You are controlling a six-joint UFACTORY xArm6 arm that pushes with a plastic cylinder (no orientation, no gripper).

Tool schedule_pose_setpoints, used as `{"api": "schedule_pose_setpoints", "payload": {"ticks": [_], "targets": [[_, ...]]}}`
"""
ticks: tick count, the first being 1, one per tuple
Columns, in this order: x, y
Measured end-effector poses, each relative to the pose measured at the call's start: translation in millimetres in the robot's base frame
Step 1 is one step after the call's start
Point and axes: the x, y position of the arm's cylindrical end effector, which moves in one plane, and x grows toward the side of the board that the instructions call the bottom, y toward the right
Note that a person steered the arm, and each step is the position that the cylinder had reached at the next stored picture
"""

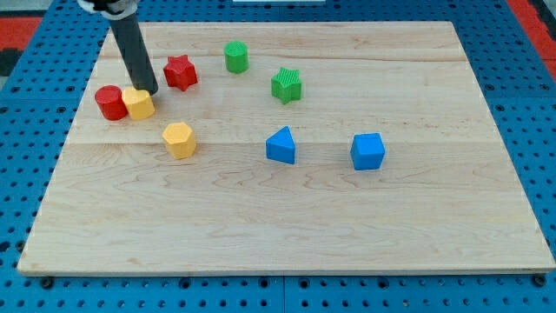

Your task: Push the blue triangle bit a down

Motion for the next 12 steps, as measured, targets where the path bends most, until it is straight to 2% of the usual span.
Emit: {"api": "schedule_pose_setpoints", "payload": {"ticks": [1, 2, 3, 5, 7, 9, 10, 12], "targets": [[24, -5], [30, 3], [33, 59], [43, 103], [64, 98], [43, 183], [51, 215], [72, 222]]}}
